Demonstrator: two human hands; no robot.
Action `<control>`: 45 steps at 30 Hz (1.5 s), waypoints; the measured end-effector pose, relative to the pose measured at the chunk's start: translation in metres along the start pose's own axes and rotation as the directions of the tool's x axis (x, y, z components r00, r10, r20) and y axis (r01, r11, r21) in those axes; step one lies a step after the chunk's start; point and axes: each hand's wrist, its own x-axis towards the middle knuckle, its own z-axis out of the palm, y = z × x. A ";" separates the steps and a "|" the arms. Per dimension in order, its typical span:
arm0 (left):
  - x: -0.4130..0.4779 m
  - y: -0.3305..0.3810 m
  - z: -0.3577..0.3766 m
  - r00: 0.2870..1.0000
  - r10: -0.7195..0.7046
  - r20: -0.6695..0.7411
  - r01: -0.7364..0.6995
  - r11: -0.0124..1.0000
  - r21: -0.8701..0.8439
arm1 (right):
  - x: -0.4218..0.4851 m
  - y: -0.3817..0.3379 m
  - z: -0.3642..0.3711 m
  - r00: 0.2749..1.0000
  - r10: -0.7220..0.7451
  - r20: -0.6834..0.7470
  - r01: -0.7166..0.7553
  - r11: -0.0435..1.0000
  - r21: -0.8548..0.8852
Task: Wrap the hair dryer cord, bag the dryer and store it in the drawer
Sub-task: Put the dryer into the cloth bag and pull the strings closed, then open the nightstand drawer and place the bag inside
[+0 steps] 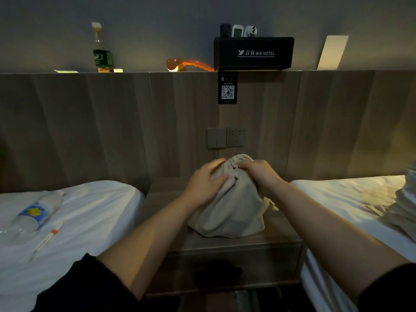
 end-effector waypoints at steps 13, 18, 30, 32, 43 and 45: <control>0.008 -0.021 -0.001 0.928 -0.332 0.167 0.362 0.907 -0.213 | -0.009 0.030 -0.031 0.850 -0.134 0.510 0.481 0.592 -0.646; 0.000 -0.028 0.008 0.910 -0.376 0.177 0.415 0.839 -0.352 | -0.014 0.052 -0.015 0.931 -0.303 0.204 0.365 0.762 -0.535; -0.034 -0.009 0.046 0.850 -0.437 0.295 0.525 0.649 -0.550 | -0.043 0.063 -0.026 0.844 -0.492 -0.216 0.374 0.826 -0.421; -0.048 -0.003 0.056 0.831 -0.427 0.356 0.555 0.612 -0.563 | -0.054 0.065 -0.036 0.846 -0.501 -0.183 0.381 0.808 -0.450; -0.161 -0.097 0.094 0.760 -0.400 0.512 0.128 0.865 0.486 | -0.120 0.128 -0.067 0.955 -0.295 0.036 0.262 0.781 -0.567; -0.172 -0.103 0.097 0.782 -0.405 0.473 0.094 0.828 0.553 | -0.126 0.134 -0.071 0.962 -0.271 0.008 0.229 0.796 -0.561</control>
